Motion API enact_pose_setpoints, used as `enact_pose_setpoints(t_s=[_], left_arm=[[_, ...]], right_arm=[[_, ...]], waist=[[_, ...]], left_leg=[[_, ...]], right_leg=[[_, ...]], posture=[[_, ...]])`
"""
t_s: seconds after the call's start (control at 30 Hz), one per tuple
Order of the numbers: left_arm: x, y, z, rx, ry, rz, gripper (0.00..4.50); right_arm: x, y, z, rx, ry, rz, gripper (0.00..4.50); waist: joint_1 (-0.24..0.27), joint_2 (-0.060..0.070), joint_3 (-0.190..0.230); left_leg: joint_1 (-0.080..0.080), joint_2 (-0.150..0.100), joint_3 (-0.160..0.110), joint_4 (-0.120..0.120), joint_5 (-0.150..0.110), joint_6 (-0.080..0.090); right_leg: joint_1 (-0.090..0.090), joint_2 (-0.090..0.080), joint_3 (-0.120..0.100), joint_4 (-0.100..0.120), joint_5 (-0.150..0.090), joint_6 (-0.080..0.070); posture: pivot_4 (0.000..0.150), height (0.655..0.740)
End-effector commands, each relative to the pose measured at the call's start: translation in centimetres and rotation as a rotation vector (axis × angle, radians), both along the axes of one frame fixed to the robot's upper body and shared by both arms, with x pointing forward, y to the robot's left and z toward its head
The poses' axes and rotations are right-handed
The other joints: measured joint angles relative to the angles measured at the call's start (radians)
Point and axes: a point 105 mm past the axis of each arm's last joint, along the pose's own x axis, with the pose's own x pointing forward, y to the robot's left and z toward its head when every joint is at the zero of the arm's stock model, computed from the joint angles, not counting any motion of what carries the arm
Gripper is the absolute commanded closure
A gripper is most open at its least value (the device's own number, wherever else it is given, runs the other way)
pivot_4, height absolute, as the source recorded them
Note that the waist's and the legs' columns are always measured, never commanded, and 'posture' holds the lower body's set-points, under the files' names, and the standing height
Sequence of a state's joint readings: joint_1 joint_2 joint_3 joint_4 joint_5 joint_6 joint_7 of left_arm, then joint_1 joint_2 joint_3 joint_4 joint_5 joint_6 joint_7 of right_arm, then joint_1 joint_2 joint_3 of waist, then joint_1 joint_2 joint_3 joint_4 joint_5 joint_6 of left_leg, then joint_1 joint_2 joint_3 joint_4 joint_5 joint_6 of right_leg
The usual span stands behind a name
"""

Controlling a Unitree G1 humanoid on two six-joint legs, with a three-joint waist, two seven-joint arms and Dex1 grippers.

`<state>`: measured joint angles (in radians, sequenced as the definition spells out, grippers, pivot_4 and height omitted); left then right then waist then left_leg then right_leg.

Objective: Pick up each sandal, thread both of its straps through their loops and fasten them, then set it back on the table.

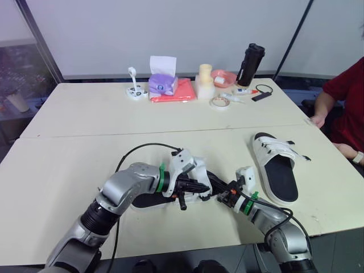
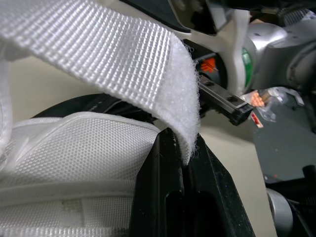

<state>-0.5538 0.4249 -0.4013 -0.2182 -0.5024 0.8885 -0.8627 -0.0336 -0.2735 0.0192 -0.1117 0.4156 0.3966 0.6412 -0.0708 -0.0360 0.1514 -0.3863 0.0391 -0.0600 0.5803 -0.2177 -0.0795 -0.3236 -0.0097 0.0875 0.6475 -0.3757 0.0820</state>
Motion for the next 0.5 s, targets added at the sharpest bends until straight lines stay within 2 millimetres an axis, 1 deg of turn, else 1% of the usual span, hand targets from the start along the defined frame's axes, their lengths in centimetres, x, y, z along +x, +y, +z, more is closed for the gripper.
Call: enact_pose_setpoints(t_s=[0.03,0.1,0.17,0.27,0.4,0.43,0.5], left_arm=[[-1.3,0.4,-1.1,0.037,0.051,-0.049,4.48],[-1.5,0.6,-1.4,0.056,0.050,-0.063,4.48],[-1.2,0.9,-2.0,0.095,0.032,-0.052,4.48],[-0.3,1.3,-3.0,0.148,-0.005,-0.010,4.48],[-0.1,1.3,-3.1,0.148,-0.022,-0.009,4.48],[-0.1,1.3,-3.0,0.146,-0.025,-0.011,4.23],[-0.4,1.3,-3.0,0.144,-0.028,-0.026,3.53]], right_arm=[[-2.6,0.0,-6.8,-0.068,0.282,-0.002,4.50],[-2.6,0.0,-6.8,-0.068,0.282,-0.002,4.50],[-2.6,0.0,-6.8,-0.068,0.283,-0.001,4.50],[-2.6,0.0,-6.8,-0.069,0.283,0.000,4.50],[-2.6,0.0,-6.9,-0.071,0.282,0.002,4.50],[-2.6,0.0,-6.9,-0.071,0.282,0.002,4.50],[-2.5,0.0,-6.8,-0.073,0.282,0.005,4.50]], waist=[[0.000,0.000,0.000],[-0.001,0.000,0.000],[-0.001,0.000,0.000],[-0.001,0.000,0.000],[0.000,0.000,0.000],[0.000,0.000,0.000],[0.000,0.000,0.000]], left_leg=[[0.000,0.002,0.000,0.000,0.000,0.000],[0.000,0.002,0.000,0.000,0.000,0.000],[0.000,0.003,0.001,-0.001,0.000,0.000],[0.000,0.003,0.001,-0.001,0.000,0.000],[0.001,0.003,0.001,-0.001,0.000,0.000],[0.001,0.003,0.001,-0.001,0.000,0.000],[0.001,0.004,0.001,-0.001,0.000,0.000]], right_leg=[[0.000,0.000,0.000,0.000,0.000,0.000],[0.000,0.001,0.000,0.000,0.000,-0.001],[-0.001,0.001,0.000,0.000,0.000,-0.001],[-0.001,0.002,0.000,0.000,0.000,-0.002],[0.000,0.001,0.000,0.000,-0.001,-0.002],[0.000,0.001,0.000,0.000,-0.001,-0.002],[0.000,0.001,0.000,0.000,-0.001,-0.002]], posture=[[0.150,0.7400],[0.150,0.7400],[0.150,0.7400],[0.150,0.7400],[0.150,0.7400],[0.150,0.7400],[0.150,0.7400]])
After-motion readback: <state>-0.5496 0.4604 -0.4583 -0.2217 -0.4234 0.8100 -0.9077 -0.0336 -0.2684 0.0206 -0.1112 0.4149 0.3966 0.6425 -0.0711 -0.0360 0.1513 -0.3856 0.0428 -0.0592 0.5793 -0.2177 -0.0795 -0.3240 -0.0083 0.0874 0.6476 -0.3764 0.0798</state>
